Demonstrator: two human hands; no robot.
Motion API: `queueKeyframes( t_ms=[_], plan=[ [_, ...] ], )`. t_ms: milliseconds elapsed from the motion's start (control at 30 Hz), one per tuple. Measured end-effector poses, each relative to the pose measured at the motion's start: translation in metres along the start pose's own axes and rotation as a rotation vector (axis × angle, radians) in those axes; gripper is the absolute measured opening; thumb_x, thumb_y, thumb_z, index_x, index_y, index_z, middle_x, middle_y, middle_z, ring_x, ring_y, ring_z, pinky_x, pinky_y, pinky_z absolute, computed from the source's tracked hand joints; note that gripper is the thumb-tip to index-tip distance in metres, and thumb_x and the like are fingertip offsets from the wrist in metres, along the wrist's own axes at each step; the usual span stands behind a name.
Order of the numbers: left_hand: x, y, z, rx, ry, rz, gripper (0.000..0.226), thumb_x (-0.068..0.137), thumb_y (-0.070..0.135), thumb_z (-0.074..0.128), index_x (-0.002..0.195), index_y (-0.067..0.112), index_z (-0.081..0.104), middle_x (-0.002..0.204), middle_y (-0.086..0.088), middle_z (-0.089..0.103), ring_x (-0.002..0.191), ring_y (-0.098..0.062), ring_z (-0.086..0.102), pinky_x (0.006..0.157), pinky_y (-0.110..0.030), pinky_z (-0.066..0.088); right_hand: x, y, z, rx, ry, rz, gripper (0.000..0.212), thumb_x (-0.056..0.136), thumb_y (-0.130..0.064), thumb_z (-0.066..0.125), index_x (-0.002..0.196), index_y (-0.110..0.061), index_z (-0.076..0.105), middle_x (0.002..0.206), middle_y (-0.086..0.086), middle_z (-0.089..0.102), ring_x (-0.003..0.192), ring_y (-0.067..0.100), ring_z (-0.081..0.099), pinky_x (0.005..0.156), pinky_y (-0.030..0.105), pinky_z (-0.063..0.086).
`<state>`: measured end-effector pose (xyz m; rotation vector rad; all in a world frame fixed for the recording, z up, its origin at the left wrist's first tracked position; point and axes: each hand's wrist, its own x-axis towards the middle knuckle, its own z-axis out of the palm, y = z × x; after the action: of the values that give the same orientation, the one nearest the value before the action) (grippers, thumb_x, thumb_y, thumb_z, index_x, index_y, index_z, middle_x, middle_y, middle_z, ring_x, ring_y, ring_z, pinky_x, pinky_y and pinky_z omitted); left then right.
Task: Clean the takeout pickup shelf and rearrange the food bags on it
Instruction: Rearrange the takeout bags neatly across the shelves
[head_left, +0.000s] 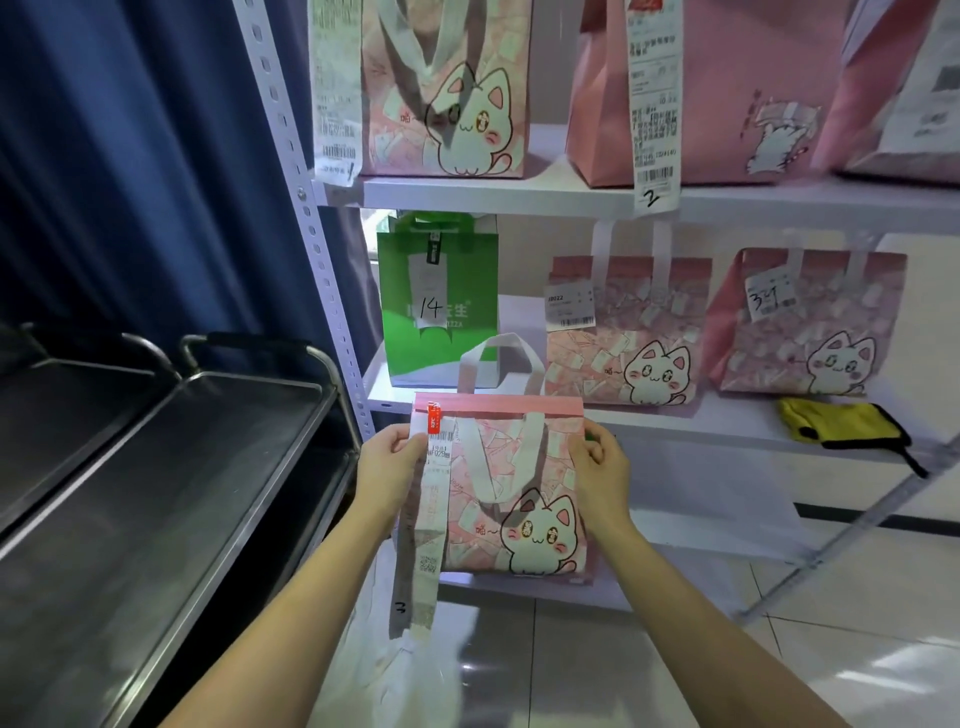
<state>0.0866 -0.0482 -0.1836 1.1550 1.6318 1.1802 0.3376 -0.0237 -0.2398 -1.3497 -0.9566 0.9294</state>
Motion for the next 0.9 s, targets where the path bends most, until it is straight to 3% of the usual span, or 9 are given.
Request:
queueKeyframes(
  t_ms=[300,467,567,667,833,900],
  plan=[
    [0.005,0.011,-0.004,-0.013,-0.056,-0.01,0.016,0.095,0.017,0.066,0.09,0.003,0.072,0.085,-0.01,0.078,0.085,-0.036,0.076,0.082,-0.055,0.062,0.001,-0.005,-0.003,-0.018,0.015,0.004,0.024,0.103,-0.017,0.06,0.125,-0.019,0.069,0.086,0.005,0.074,0.074,0.019,0.067,0.069,0.037,0.057],
    [0.005,0.023,-0.004,-0.048,-0.082,0.006,0.018,0.096,0.013,0.064,0.091,-0.004,0.07,0.087,-0.015,0.077,0.087,-0.039,0.074,0.08,-0.051,0.061,0.003,-0.02,-0.007,-0.002,0.052,-0.012,0.022,0.101,-0.016,0.062,0.123,-0.018,0.068,0.074,-0.01,0.07,0.066,0.004,0.066,0.064,0.026,0.055],
    [0.007,0.034,-0.004,-0.058,-0.094,0.031,0.023,0.096,0.015,0.064,0.093,-0.008,0.067,0.089,-0.021,0.076,0.079,-0.036,0.074,0.07,-0.042,0.06,0.004,-0.035,-0.01,0.002,0.072,-0.026,0.024,0.099,-0.015,0.065,0.122,-0.017,0.07,0.09,0.004,0.076,0.07,0.003,0.069,0.06,0.018,0.054],
    [0.007,0.048,-0.004,-0.053,-0.141,0.055,0.024,0.098,0.016,0.063,0.098,-0.007,0.068,0.088,-0.016,0.077,0.077,-0.031,0.076,0.064,-0.036,0.06,0.005,-0.047,-0.016,-0.019,0.091,-0.027,0.019,0.098,-0.015,0.065,0.116,-0.018,0.071,0.092,0.003,0.076,0.069,0.003,0.07,0.057,0.015,0.053],
    [0.013,0.063,-0.001,-0.085,-0.189,0.076,0.019,0.097,0.013,0.064,0.099,-0.004,0.071,0.091,-0.013,0.079,0.086,-0.034,0.077,0.074,-0.048,0.062,0.006,-0.062,-0.024,-0.022,0.127,-0.042,0.015,0.097,-0.012,0.066,0.111,-0.017,0.07,0.087,-0.001,0.073,0.071,0.008,0.067,0.059,0.013,0.053],
    [0.015,0.068,0.002,-0.086,-0.195,0.087,0.017,0.096,0.013,0.065,0.097,-0.003,0.072,0.089,-0.012,0.079,0.082,-0.031,0.077,0.072,-0.046,0.062,0.007,-0.067,-0.027,-0.03,0.146,-0.056,0.016,0.097,-0.012,0.067,0.112,-0.018,0.07,0.089,-0.004,0.072,0.075,0.008,0.066,0.062,0.011,0.052]
  ],
)
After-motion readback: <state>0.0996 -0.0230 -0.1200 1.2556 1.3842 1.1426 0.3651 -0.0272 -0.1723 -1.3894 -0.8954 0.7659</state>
